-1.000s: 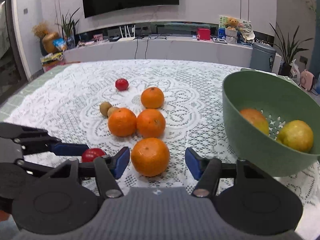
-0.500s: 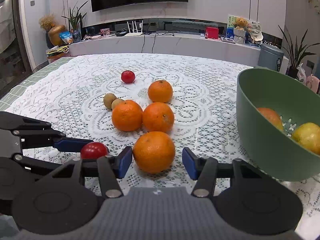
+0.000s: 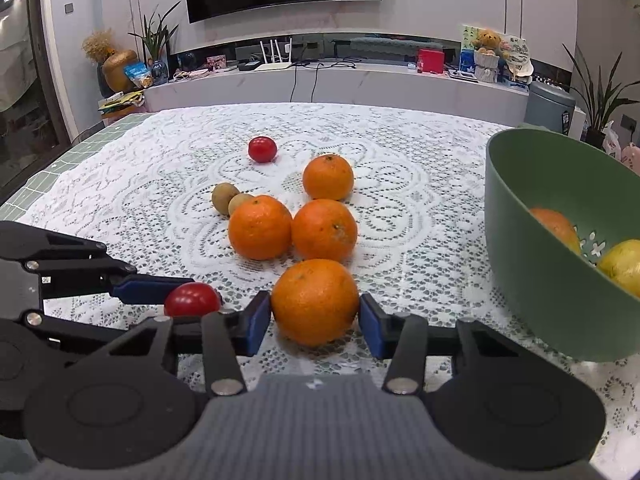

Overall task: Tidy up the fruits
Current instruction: 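Carry the tomato with the left gripper while the right gripper carries the orange to the colander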

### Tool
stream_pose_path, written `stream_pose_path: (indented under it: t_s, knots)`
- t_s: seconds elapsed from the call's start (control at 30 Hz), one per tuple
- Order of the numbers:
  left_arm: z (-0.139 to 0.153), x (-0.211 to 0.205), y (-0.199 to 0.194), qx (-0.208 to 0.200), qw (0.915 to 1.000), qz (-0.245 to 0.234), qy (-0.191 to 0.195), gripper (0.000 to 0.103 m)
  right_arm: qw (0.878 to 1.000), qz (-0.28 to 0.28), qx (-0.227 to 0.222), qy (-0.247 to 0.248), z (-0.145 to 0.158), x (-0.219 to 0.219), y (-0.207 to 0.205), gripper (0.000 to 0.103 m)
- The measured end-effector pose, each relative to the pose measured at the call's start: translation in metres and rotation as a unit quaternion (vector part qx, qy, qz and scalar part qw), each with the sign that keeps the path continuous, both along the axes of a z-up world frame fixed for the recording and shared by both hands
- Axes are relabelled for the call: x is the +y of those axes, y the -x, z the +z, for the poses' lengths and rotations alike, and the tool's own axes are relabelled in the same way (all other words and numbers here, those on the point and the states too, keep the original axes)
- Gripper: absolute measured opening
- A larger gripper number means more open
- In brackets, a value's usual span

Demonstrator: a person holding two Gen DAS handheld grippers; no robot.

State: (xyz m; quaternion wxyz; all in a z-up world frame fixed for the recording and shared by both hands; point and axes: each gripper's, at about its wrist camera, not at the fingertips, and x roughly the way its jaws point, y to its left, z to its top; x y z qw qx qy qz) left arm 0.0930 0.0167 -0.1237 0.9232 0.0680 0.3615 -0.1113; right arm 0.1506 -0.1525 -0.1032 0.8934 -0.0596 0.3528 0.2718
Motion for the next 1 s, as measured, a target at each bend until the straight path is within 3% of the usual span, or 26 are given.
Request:
stream_pose_path:
  t_s: [0.47, 1.0]
  knots:
    - [0.016, 0.007, 0.006, -0.009, 0.9992, 0.031, 0.024, 0.032, 0.999, -0.025, -0.014, -0.028, 0.023, -0.017, 0.009, 0.045]
    - [0.071, -0.015, 0.002, -0.045, 0.9976, 0.022, 0.047, 0.032, 0.991, -0.094, -0.064, -0.069, 0.076, -0.080, 0.023, 0.044]
